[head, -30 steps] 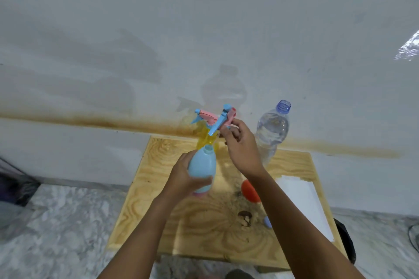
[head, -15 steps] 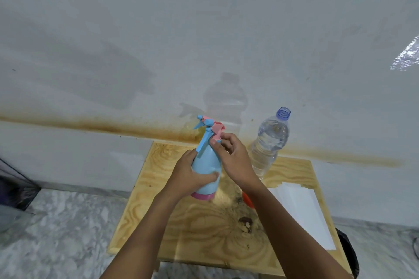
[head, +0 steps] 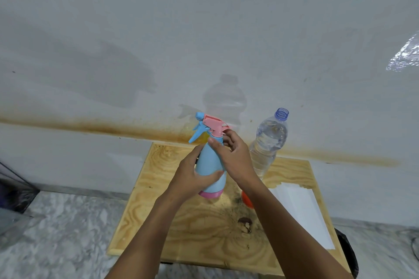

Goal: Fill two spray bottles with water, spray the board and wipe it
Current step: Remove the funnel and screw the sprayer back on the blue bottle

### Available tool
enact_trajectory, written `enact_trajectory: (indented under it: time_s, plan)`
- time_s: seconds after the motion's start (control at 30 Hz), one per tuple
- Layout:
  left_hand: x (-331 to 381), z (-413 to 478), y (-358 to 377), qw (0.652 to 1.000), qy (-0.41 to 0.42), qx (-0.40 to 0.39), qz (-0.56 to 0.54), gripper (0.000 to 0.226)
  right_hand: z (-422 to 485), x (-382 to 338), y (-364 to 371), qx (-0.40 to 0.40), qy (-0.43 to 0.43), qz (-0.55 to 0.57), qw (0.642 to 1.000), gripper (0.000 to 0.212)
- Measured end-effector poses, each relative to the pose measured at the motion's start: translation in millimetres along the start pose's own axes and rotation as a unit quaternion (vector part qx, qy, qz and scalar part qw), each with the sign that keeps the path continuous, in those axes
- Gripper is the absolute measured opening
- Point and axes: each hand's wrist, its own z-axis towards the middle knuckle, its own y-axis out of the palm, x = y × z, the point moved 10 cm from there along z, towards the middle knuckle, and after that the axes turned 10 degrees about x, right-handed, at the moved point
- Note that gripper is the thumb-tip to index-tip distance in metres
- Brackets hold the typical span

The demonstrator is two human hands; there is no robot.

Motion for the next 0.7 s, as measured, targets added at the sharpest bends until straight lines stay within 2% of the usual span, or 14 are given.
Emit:
enact_trajectory:
  time_s: [0.1,0.27,0.37,0.47,0.6,0.7]
  plan:
    - [2,0,-1,1.000,0.001,-0.002,0.002,0.064,-2,-5,1,-0.020,-0.011,-0.001,1.000,0.016]
    - [10,2,-4,1.000,0.016,-0.014,0.010,0.060,0,-2,-5,-0.007,-0.002,0.006,1.000,0.012]
    - [11,3,-2,1.000,0.020,-0.021,0.006,0.060,1,2,-6,0.011,0.012,0.021,1.000,0.030]
    - [11,4,-3,1.000,0.020,-0.022,0.008,0.060,1,0,-2,-0.017,0.008,0.018,1.000,0.039]
    - [12,5,-6,1.000,0.021,-0.017,0.013,0.062,-2,-6,-2,-0.043,0.005,0.029,0.999,0.025]
    - [13,6,-8,1.000,0.028,-0.012,0.006,0.064,-4,-5,-2,-0.010,-0.004,0.015,1.000,0.022]
